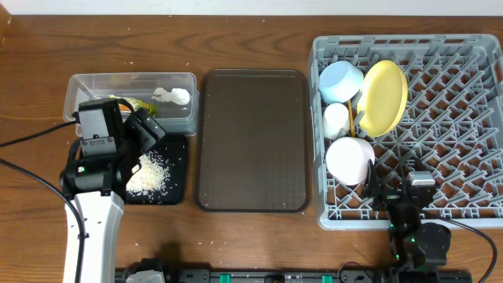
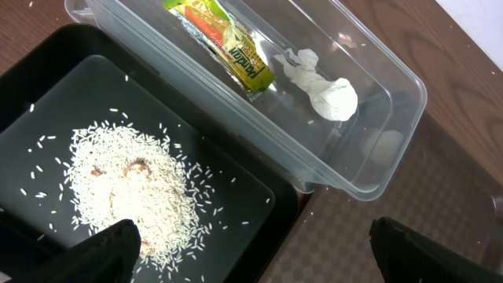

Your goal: Sort waste into correct bins and load items into the dishwasher rack

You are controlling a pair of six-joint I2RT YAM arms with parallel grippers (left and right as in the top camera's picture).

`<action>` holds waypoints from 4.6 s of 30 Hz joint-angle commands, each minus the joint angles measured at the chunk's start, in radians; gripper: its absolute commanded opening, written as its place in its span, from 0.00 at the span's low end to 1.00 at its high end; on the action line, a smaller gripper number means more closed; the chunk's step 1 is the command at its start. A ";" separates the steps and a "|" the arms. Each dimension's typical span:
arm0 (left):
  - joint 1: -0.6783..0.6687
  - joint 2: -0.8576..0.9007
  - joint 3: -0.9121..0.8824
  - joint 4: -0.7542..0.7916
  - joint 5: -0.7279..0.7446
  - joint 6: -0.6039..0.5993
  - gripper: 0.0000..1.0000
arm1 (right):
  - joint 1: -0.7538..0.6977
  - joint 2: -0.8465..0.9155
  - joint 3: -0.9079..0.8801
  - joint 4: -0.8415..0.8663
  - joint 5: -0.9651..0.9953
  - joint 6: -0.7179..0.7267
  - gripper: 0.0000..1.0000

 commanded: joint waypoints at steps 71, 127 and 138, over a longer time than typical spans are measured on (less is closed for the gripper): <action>0.002 -0.864 -0.899 0.627 -0.005 -0.140 0.96 | -0.006 -0.004 -0.001 -0.005 -0.001 -0.001 0.99; -0.140 -1.123 -0.973 0.610 -0.003 0.706 0.96 | -0.006 -0.004 -0.001 -0.005 -0.001 -0.001 0.99; -0.140 -1.123 -0.973 0.610 -0.003 0.706 0.96 | -0.006 -0.004 -0.001 -0.005 -0.001 -0.001 0.99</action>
